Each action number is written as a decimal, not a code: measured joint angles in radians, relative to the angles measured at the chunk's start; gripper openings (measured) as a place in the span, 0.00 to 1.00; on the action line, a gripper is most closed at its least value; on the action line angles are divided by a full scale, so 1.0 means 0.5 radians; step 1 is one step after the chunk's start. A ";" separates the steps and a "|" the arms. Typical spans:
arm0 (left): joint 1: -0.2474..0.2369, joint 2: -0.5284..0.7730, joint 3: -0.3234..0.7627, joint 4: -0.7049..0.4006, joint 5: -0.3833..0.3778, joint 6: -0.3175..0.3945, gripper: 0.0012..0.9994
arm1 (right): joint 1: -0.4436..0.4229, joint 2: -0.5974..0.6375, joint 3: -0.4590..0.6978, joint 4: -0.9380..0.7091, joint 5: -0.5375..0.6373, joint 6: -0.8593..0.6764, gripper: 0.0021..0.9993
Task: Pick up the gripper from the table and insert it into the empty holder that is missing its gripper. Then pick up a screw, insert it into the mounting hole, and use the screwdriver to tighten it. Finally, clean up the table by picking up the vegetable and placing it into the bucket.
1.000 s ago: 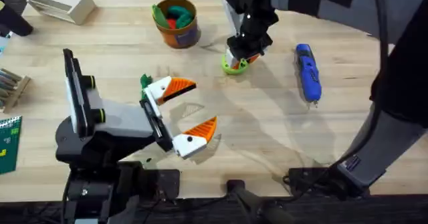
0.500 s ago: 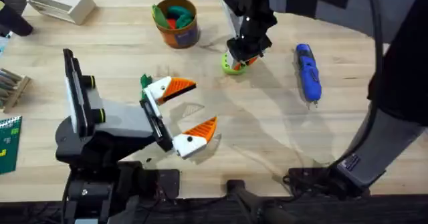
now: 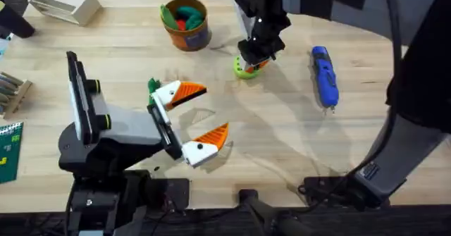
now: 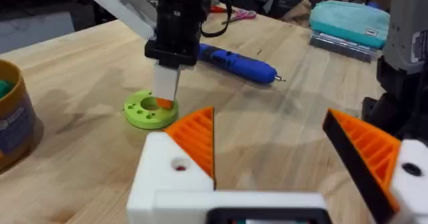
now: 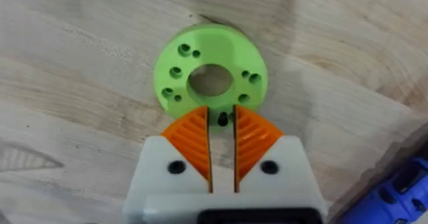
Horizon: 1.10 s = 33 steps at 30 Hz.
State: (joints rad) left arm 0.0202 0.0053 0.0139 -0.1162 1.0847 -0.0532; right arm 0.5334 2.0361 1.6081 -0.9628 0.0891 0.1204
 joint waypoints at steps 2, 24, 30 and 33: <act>0.000 0.000 0.000 0.000 0.000 0.000 0.99 | 0.003 0.000 0.000 0.003 0.000 0.001 0.14; 0.000 0.000 0.000 0.000 0.000 0.000 0.99 | 0.003 0.000 0.000 -0.001 0.007 0.012 0.01; 0.000 0.000 0.000 0.000 0.000 0.000 0.99 | 0.003 0.000 0.010 -0.035 0.011 0.012 0.01; 0.000 0.000 0.000 0.000 0.000 0.000 0.99 | 0.003 0.000 0.065 -0.104 0.016 0.012 0.01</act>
State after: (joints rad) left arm 0.0204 0.0055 0.0139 -0.1162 1.0847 -0.0532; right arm 0.5346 2.0361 1.6406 -1.0150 0.0971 0.1265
